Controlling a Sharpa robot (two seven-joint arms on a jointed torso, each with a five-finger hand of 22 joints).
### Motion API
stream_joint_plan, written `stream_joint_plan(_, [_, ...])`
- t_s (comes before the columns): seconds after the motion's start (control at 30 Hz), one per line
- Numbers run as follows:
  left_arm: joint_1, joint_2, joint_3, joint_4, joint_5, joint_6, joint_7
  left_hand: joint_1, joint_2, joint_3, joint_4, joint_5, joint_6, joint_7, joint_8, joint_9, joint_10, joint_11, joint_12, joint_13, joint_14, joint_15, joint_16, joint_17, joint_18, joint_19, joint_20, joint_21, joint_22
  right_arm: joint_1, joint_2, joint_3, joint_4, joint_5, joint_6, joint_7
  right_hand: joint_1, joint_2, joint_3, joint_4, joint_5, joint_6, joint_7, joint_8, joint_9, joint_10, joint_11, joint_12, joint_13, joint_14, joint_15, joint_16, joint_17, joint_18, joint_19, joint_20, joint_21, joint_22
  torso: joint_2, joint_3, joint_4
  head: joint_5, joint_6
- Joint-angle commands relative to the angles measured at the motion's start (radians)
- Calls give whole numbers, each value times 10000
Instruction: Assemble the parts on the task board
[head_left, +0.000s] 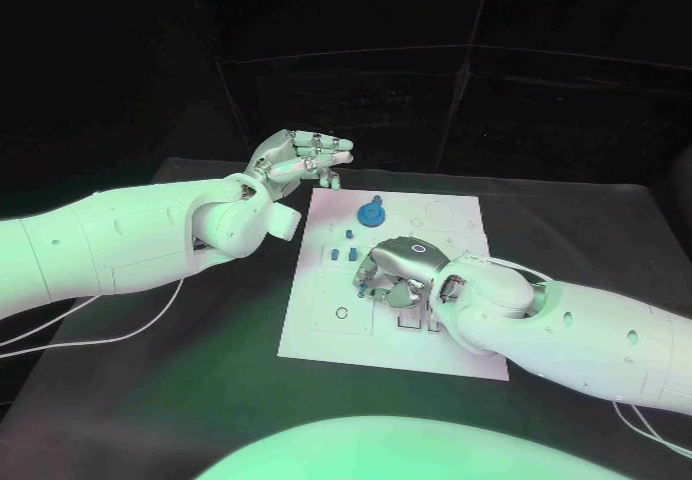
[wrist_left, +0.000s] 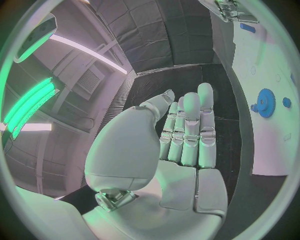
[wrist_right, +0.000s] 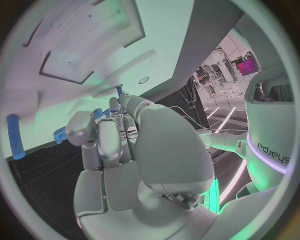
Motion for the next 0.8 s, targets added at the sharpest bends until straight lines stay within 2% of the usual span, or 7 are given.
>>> stream_joint_plan(0.03, [12, 12, 8, 5, 49, 94, 117, -70, 1, -61, 12, 45, -14, 33, 43, -7, -99, -11, 56, 9, -27, 51, 50, -18, 124, 19, 31, -64, -17, -9, 51, 2, -47, -167, 162, 16, -116, -6, 43, 3, 60, 5, 57, -36, -6, 3, 30, 17, 11, 254, -65, 51, 1, -135, 48, -11, 40, 6, 0, 3, -1, 19, -12])
stream_joint_plan(0.57, [12, 25, 8, 1, 49, 140, 88, -70, 1, -61, 12, 45, -15, 33, 43, -7, -100, -11, 56, 9, -28, 51, 50, -18, 124, 19, 31, -64, -17, -77, 261, 3, -369, -307, 333, -76, -138, -19, 50, -6, 56, -3, 62, -38, -7, -3, 35, 13, 11, 252, -62, 49, -9, -133, 42, -8, 38, -3, 3, 2, -2, 54, -56])
stream_joint_plan(0.8, [13, 26, 8, -16, 49, 163, 61, -70, 1, -61, 12, 45, -15, 33, 43, -7, -100, -11, 56, 9, -28, 51, 50, -18, 124, 19, 31, -64, -17, -98, 298, 3, -378, -319, 594, -69, -217, -72, 55, -33, 37, -16, 69, -41, -8, -12, 44, 7, 12, 249, -52, 49, -25, -132, 34, 2, 42, -8, -4, -3, -1, 59, -68])
